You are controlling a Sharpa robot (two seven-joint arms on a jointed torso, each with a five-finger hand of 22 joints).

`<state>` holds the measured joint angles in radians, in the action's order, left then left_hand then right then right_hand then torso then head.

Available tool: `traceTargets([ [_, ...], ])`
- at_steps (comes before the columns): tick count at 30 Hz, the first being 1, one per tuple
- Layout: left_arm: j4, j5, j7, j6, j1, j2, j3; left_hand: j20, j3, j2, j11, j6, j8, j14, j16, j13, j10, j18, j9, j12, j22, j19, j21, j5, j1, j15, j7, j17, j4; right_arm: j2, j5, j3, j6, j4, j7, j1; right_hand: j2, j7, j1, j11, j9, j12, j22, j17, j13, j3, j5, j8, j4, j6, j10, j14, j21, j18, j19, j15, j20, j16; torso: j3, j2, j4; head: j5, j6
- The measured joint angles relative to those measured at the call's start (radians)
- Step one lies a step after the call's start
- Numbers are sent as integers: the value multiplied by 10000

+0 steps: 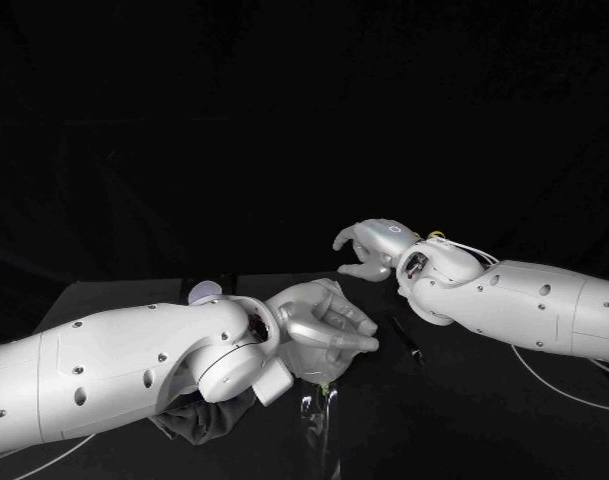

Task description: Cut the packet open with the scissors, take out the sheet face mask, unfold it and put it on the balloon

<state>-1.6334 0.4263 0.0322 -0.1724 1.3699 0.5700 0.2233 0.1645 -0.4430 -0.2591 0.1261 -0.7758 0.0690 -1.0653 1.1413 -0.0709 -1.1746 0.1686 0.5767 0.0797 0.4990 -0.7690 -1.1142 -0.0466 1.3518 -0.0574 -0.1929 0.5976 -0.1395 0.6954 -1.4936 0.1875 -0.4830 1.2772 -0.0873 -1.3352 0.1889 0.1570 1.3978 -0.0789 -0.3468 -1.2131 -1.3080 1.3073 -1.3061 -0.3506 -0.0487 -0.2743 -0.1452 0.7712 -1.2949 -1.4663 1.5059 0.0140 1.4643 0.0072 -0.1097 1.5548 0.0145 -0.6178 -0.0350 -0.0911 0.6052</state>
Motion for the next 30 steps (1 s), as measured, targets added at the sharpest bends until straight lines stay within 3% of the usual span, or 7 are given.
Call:
traceTargets([
  [5,-5,99,12,206,-5,-53,0,-36,639,208,-139,402,-11,-78,173,-19,-139,-2,-398,56,-22,-106,1,0,288,76,29,-28,-121,-3,-140,0,133,-5,-206,7,-48,0,261,0,48,36,-1,1,56,-70,0,58,77,0,73,0,-25,-1,-1,0,-1,-37,1,0,-2,-15,-12],
  [9,-21,148,31,373,-6,-99,-3,-36,1137,367,-138,671,-11,-92,213,-19,-139,-3,-685,56,-48,-105,1,0,447,88,32,-85,-290,8,-225,1,207,14,-349,12,-88,-1,301,0,60,36,-1,2,87,-82,0,79,88,0,73,0,-25,-1,-1,0,-1,-39,1,1,0,-29,-14],
  [12,-43,183,52,492,-6,-110,-6,128,2076,540,215,1363,-91,468,-260,61,725,-7,-1169,-124,-261,68,451,0,688,-213,90,-402,-562,25,-247,1,246,40,-437,14,-88,-1,301,-23,61,125,0,8,107,-82,0,79,88,1,114,0,-39,0,-1,0,-1,-42,1,2,-1,-51,-25],
  [16,-69,290,72,613,-7,-105,-7,217,3241,797,368,1617,-91,600,-655,74,1809,-35,-1476,-103,-527,147,858,0,1320,-342,166,-796,-1031,78,-215,1,280,111,-517,16,-88,-2,301,-17,62,156,2,9,169,-82,0,79,88,1,162,0,-73,0,-2,0,0,-75,1,4,-3,-88,-32],
  [19,-93,434,76,690,-8,-91,-10,308,3793,883,424,1636,-91,472,-689,73,2276,14,-1589,-103,-646,-56,967,0,1754,-381,176,-985,-1485,129,-145,1,299,191,-562,17,-88,-2,301,-17,62,156,4,8,172,-82,0,79,88,1,162,0,-74,-1,-2,0,0,-76,0,4,-3,-103,-33],
  [30,-124,915,75,926,-12,-108,-16,284,4029,1024,417,907,79,301,-608,72,2314,66,-1378,-103,-703,-248,968,0,1892,-371,97,-1132,-1507,242,183,1,312,385,-655,21,-88,70,300,-16,64,156,6,7,184,-82,0,78,88,80,161,1,-74,0,15,0,-54,-100,-1,3,0,-131,-45],
])
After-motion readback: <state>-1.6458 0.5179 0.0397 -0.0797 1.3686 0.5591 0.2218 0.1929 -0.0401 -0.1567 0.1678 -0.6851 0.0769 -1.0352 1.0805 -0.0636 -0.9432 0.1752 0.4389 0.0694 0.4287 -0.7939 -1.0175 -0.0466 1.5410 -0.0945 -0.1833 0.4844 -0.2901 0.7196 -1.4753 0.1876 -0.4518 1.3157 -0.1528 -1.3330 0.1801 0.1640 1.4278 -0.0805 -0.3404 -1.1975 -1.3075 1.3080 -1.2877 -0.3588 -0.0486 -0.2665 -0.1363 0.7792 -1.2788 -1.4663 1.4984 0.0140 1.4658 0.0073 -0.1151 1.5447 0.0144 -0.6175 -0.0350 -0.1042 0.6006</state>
